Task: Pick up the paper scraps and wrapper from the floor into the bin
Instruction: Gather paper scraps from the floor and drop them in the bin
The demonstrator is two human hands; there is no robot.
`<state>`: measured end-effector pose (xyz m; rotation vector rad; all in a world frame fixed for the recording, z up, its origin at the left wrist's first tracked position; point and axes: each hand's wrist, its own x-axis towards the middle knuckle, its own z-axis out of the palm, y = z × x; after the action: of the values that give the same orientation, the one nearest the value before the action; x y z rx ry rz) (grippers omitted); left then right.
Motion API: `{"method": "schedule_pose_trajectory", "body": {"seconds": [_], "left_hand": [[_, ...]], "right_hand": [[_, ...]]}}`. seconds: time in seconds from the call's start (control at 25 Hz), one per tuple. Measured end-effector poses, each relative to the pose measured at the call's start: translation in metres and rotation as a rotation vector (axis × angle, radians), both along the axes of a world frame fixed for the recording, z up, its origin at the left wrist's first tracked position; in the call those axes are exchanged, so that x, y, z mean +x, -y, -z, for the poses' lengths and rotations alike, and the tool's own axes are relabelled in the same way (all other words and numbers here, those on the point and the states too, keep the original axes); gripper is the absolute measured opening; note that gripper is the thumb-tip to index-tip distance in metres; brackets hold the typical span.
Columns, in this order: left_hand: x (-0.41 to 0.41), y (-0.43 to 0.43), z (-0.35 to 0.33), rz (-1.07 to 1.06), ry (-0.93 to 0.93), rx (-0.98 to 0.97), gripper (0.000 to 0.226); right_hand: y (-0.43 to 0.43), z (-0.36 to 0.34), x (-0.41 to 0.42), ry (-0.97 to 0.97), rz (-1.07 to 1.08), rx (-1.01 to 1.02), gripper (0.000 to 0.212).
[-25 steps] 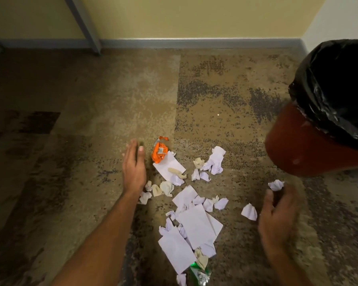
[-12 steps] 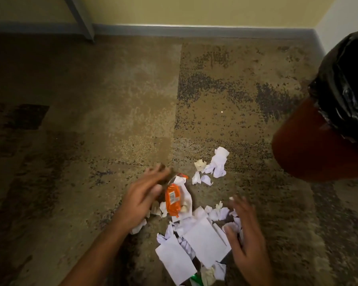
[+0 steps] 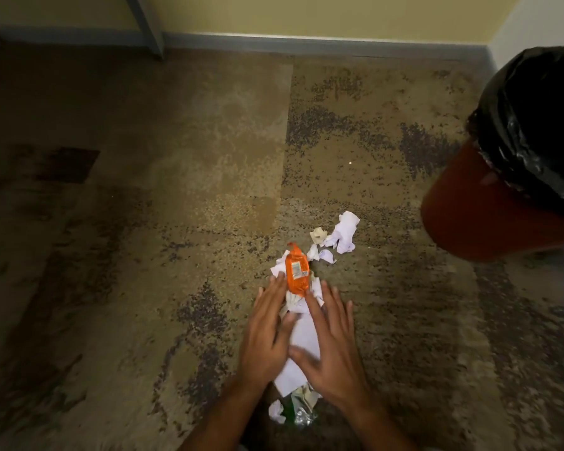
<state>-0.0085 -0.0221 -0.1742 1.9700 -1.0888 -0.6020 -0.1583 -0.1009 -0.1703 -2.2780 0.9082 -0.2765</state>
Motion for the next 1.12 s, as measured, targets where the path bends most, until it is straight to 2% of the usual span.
{"method": "schedule_pose_trajectory", "body": {"seconds": [0.12,0.2,0.36,0.52,0.68,0.88,0.96,1.04,1.12], "left_hand": [[0.002,-0.003,0.006,-0.051,-0.093,-0.111,0.058],[0.005,-0.009,0.006,-0.154,-0.156,-0.132,0.054],[0.005,-0.024,-0.002,-0.298,-0.054,-0.107,0.057],[0.002,-0.029,-0.007,-0.338,-0.043,-0.049,0.056],[-0.01,-0.022,-0.013,-0.187,0.021,0.007,0.066],[-0.024,0.003,-0.01,0.044,0.346,0.213,0.101],[-0.033,0.014,-0.008,0.096,0.423,0.273,0.106],[-0.042,0.022,-0.004,0.123,0.5,0.341,0.111],[-0.045,0.027,0.005,0.114,0.562,0.339,0.102]], "right_hand": [[-0.001,0.012,-0.001,-0.057,-0.011,-0.104,0.088],[-0.002,0.02,0.001,-0.093,0.013,-0.206,0.072],[0.0,0.023,0.013,-0.139,0.017,-0.351,0.045],[0.013,0.019,0.014,-0.082,-0.01,-0.287,0.038],[0.028,-0.016,0.007,0.075,0.094,-0.02,0.034],[0.07,-0.108,-0.003,0.242,0.212,0.036,0.031],[0.102,-0.175,-0.009,0.331,0.304,-0.051,0.027],[0.144,-0.24,-0.018,0.466,0.394,-0.329,0.02],[0.191,-0.293,-0.033,0.482,0.503,-0.598,0.007]]}}
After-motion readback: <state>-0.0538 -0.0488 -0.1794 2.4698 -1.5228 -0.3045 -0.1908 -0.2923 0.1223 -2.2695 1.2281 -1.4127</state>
